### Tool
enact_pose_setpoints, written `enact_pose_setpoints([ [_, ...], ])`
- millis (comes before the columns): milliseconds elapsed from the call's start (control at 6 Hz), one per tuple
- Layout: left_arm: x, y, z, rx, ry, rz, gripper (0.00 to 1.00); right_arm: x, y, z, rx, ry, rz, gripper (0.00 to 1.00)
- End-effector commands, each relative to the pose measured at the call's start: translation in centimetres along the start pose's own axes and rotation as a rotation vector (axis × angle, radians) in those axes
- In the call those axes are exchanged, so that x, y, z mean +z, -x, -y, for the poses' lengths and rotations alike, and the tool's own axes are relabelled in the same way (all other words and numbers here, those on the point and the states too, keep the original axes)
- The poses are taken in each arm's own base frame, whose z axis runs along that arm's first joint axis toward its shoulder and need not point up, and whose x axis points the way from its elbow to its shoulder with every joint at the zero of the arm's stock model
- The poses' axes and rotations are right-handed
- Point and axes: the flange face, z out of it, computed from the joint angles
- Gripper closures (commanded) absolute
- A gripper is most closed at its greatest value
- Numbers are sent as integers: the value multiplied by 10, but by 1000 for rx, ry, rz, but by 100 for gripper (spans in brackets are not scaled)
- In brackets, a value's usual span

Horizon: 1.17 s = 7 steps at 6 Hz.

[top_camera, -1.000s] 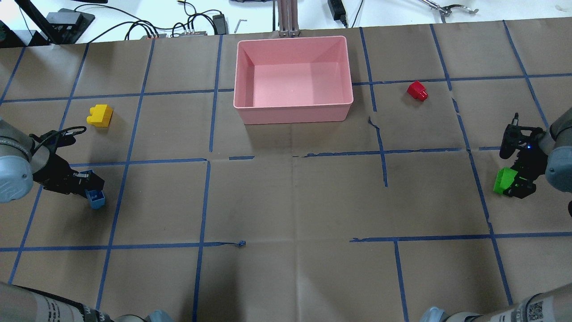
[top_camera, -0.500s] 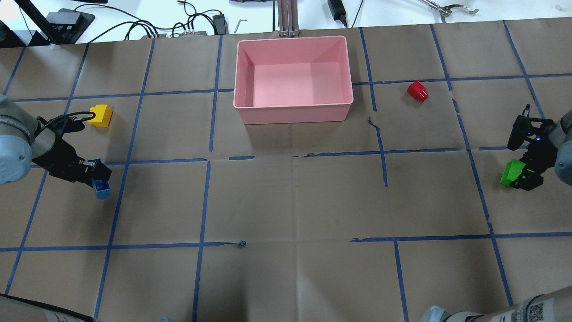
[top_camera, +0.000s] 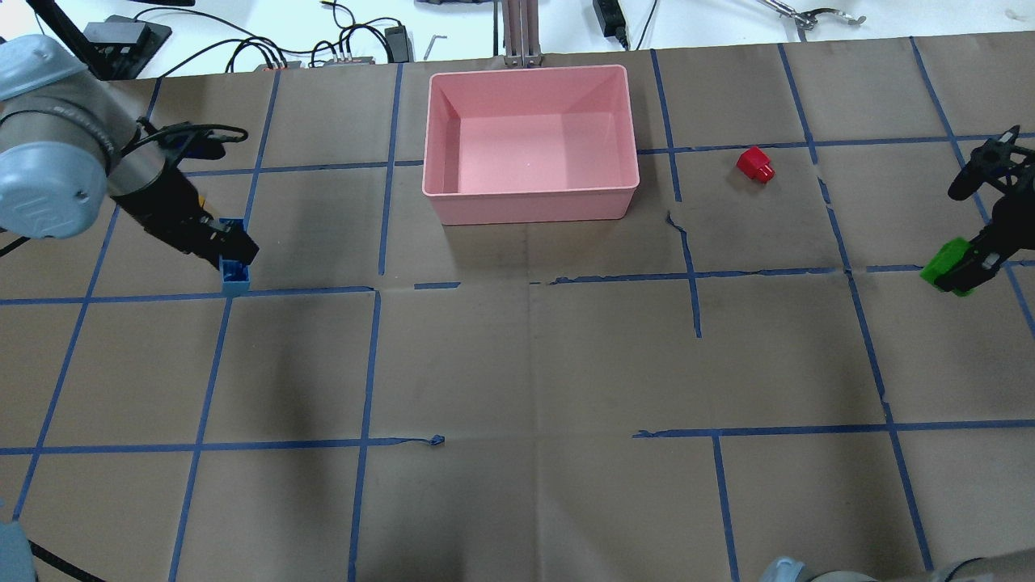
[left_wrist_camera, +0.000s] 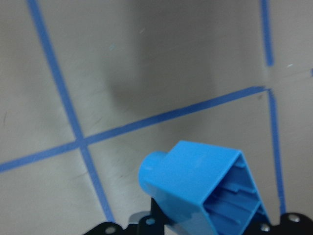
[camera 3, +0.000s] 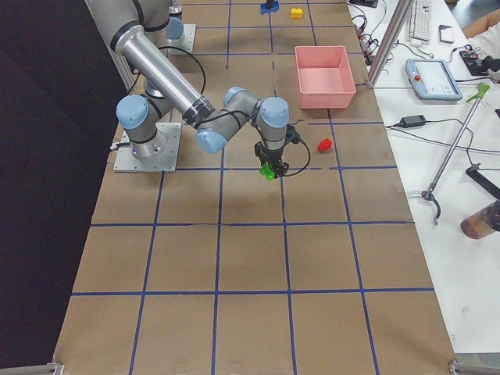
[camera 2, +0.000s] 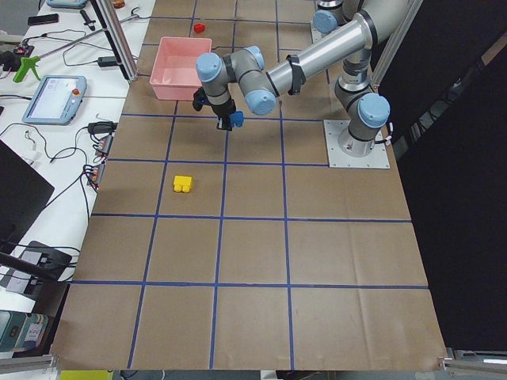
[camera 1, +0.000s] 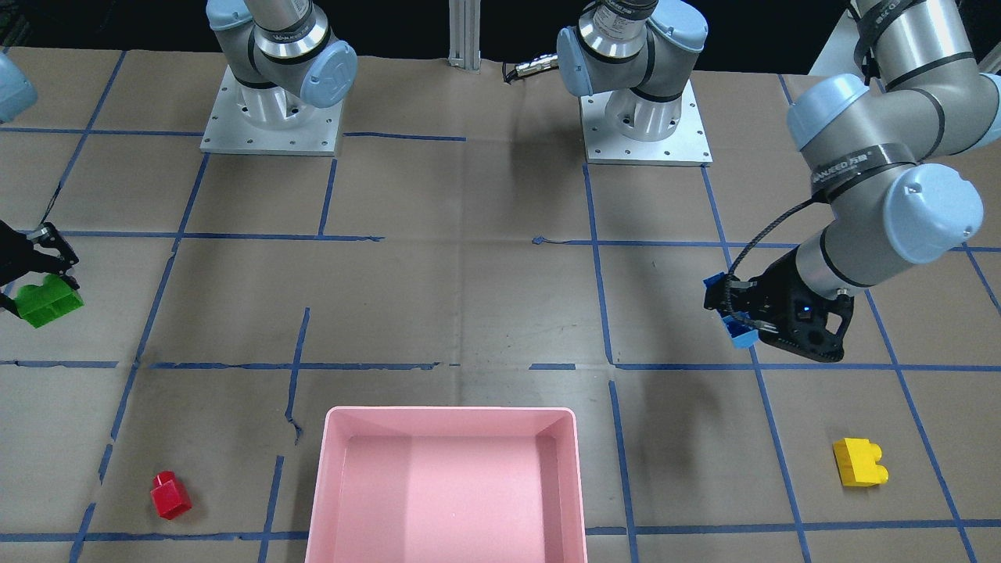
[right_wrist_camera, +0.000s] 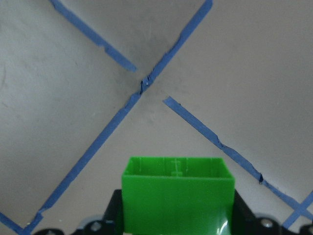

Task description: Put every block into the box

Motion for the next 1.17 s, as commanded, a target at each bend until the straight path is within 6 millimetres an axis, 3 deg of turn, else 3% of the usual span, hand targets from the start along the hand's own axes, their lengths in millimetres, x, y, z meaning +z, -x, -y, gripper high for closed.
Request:
enact_pose_setpoints([
  [0, -18, -77, 82, -25, -76, -16, 99, -43, 44, 77, 197, 5, 17, 62],
  [167, -28, -126, 136, 18, -109, 5, 99, -65, 68, 108, 304, 42, 58, 62],
  [333, -23, -168, 178, -119, -145, 3, 94, -85, 86, 133, 352, 68, 82, 62],
  [500, -18, -197, 205, -201, -191, -4, 93, -103, 105, 154, 432, 83, 92, 61],
  [667, 3, -221, 229, -173, -288, -5, 87, -106, 114, 177, 452, 92, 80, 61],
  [833, 17, -236, 234, -197, -302, -11, 76, -107, 109, 191, 482, 114, 93, 60],
  [1000, 18, -236, 233, -208, -299, -15, 13, -109, 94, 206, 504, 143, 114, 60],
])
